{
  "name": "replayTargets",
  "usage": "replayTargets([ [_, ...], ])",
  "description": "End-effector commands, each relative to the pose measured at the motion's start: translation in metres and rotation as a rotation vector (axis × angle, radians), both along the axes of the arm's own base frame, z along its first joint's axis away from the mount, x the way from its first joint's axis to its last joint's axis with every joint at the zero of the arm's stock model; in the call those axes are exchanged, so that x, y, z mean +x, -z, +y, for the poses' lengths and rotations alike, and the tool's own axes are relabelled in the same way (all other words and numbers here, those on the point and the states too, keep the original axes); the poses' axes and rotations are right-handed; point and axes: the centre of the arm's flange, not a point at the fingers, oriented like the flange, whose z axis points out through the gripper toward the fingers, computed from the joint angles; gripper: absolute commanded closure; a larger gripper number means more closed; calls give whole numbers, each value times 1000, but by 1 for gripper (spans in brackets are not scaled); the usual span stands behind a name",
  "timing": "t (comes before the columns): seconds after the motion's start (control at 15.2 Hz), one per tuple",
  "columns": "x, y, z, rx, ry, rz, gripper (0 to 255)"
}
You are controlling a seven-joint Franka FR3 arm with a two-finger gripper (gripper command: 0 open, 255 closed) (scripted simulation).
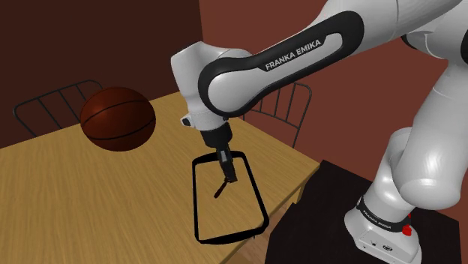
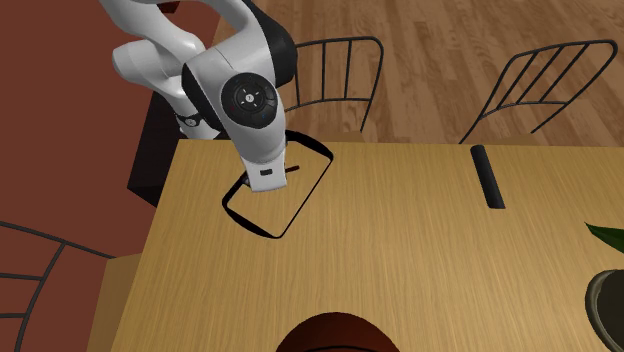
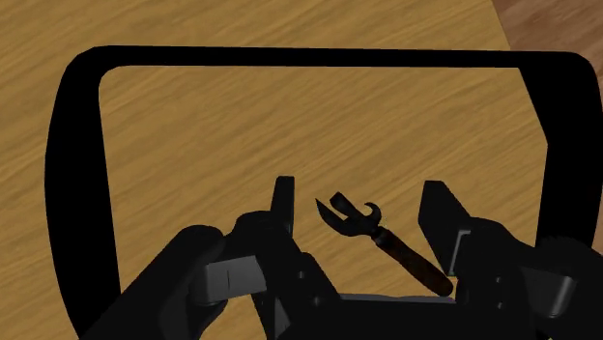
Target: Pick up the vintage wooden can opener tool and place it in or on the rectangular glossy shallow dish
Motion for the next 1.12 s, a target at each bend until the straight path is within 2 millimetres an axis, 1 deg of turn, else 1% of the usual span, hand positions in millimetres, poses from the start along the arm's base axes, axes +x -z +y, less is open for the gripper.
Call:
replayTargets([
  [0.0, 0, 0, 0, 0, 0, 0, 0],
  [0.26, 0, 0, 0, 0, 0, 0, 0],
  [0.46, 10, -38, 3, 0, 0, 0, 0],
  [0.53, 13, -48, 4, 0, 0, 0, 0],
  [1.06, 13, -48, 4, 0, 0, 0, 0],
])
